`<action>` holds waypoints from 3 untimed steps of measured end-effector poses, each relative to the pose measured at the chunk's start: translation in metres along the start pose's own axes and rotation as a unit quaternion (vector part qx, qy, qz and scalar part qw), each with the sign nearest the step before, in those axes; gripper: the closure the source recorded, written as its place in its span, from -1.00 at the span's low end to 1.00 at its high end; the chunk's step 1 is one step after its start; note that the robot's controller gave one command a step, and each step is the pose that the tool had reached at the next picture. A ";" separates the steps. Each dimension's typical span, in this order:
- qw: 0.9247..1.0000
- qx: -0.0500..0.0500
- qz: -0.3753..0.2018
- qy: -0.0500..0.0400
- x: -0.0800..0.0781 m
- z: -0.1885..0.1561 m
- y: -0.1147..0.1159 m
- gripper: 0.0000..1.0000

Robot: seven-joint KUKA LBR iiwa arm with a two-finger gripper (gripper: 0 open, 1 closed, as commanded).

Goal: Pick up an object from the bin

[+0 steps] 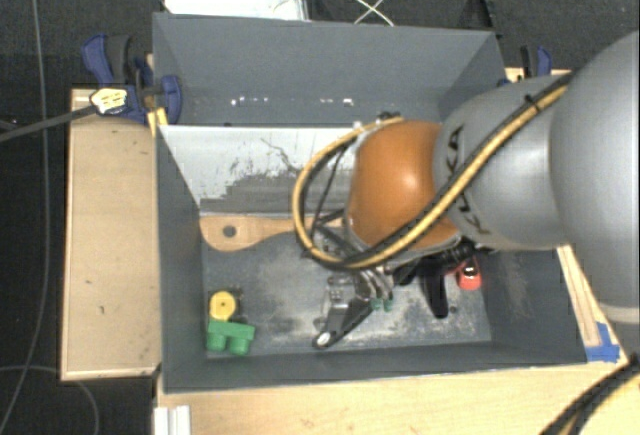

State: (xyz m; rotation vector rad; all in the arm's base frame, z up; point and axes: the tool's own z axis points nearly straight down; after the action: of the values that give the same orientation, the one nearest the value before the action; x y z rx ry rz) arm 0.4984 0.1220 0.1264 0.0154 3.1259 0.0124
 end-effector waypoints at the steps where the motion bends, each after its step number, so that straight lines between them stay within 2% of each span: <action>1: 0.997 0.004 0.072 0.004 0.008 0.042 -0.039 -1.00; 2: 0.998 0.000 -0.063 -0.002 -0.047 -0.046 -0.045 -1.00; 3: 0.994 0.007 0.112 0.013 -0.002 0.019 -0.047 -1.00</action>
Offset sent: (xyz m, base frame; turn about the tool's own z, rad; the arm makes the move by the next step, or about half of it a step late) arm 0.0463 -0.0459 0.0455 -0.1258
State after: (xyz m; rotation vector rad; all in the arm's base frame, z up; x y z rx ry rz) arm 0.5004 0.0755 0.1073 0.3672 3.1324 -0.0054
